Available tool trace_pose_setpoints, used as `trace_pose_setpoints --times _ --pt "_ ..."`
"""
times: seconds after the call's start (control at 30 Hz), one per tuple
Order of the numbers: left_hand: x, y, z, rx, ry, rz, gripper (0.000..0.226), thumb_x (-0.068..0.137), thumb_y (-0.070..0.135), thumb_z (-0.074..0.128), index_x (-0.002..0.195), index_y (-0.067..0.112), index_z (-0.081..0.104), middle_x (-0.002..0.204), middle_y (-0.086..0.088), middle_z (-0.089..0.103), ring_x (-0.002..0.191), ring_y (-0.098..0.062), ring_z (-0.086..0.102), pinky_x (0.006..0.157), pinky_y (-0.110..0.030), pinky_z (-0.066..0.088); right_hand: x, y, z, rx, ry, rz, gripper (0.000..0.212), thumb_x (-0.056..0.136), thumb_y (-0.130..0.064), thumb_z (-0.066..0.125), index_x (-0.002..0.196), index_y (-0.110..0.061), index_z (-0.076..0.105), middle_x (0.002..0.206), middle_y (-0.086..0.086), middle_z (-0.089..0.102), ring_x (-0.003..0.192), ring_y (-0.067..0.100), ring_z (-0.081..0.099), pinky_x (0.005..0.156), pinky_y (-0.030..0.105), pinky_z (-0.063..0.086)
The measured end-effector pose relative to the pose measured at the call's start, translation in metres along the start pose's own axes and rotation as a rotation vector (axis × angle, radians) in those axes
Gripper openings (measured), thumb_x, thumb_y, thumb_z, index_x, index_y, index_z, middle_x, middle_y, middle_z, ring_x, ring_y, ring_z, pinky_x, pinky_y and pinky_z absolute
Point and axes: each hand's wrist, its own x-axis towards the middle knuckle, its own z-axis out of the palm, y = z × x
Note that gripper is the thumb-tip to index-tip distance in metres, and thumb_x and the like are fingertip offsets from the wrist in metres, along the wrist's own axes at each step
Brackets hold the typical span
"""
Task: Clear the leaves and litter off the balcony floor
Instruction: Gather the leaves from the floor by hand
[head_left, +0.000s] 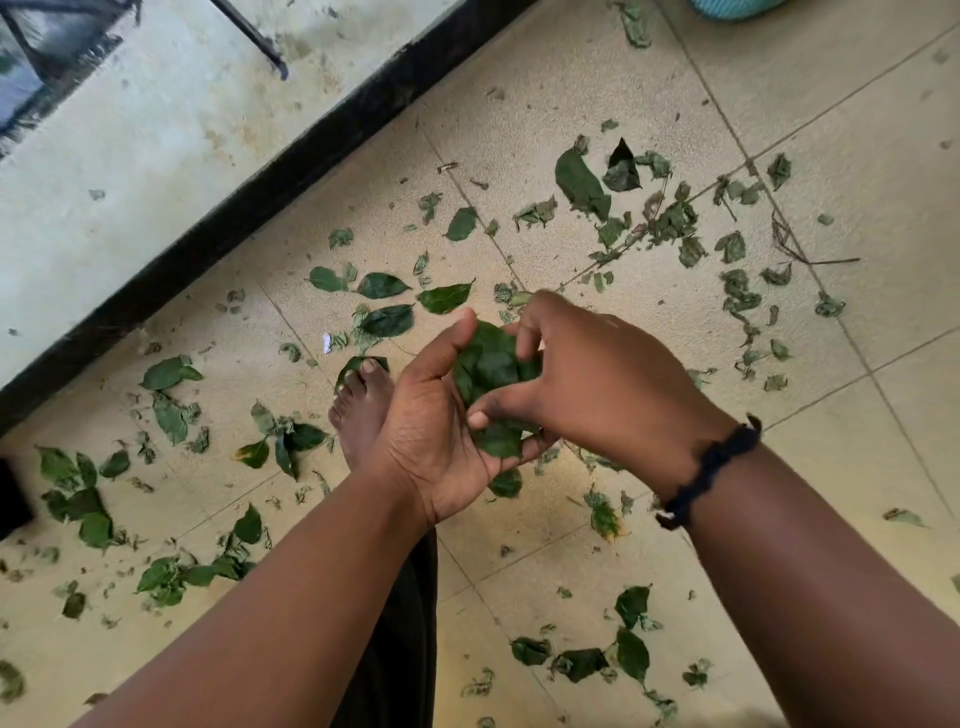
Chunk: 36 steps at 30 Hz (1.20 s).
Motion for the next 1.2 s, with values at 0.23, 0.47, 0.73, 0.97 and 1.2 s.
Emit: trace_pose_setpoints --times 0.23,0.47,0.73,0.97,1.2 --pt "0.001 0.029 0.003 -0.033 -0.037 0.032 0.035 0.083 0.048 0.055 0.092 0.021 0.076 0.104 -0.007 0.071 0.09 -0.029 0.068 0.085 -0.041 0.053 0.071 0.037 -0.037 0.654 0.307 0.091 0.031 0.084 -0.052 0.068 0.085 -0.024 0.056 0.069 -0.004 0.06 0.046 0.003 0.046 0.049 0.022 0.041" --pt "0.0 0.051 -0.009 -0.117 -0.065 0.067 0.051 0.08 0.063 0.052 0.1 0.022 0.075 0.114 -0.008 0.069 0.105 -0.031 0.064 0.09 -0.046 0.052 0.212 0.103 -0.008 -0.02 0.28 0.193 0.037 0.097 -0.016 0.047 0.133 -0.018 0.057 0.144 0.016 0.045 0.123 0.034 0.05 0.098 0.035 0.042" --pt "0.001 0.059 -0.012 -0.137 -0.068 0.063 0.057 0.078 0.069 0.049 0.101 0.023 0.074 0.115 -0.006 0.068 0.108 -0.03 0.063 0.091 -0.046 0.051 0.2 0.107 0.024 -0.14 0.106 0.222 0.061 0.098 -0.008 0.042 0.155 -0.023 0.023 0.164 0.001 0.008 0.144 0.03 0.029 0.108 0.042 0.036" --pt "0.002 0.051 -0.011 -0.202 -0.04 0.051 0.062 0.085 0.074 0.042 0.103 0.023 0.072 0.116 -0.006 0.068 0.105 -0.029 0.064 0.092 -0.048 0.05 0.127 0.073 0.013 0.544 0.547 0.091 0.021 0.096 -0.014 0.057 0.111 -0.021 0.07 0.102 -0.002 0.069 0.083 0.013 0.063 0.072 0.024 0.049" --pt "0.004 0.038 -0.01 -0.268 -0.026 0.051 0.074 0.086 0.077 0.035 0.12 0.02 0.067 0.131 -0.013 0.063 0.121 -0.033 0.059 0.093 -0.05 0.05 0.008 -0.006 -0.018 1.068 0.027 0.017 0.024 0.077 -0.018 0.073 0.097 -0.022 0.059 0.084 0.008 0.074 0.056 0.018 0.054 0.044 0.025 0.045"
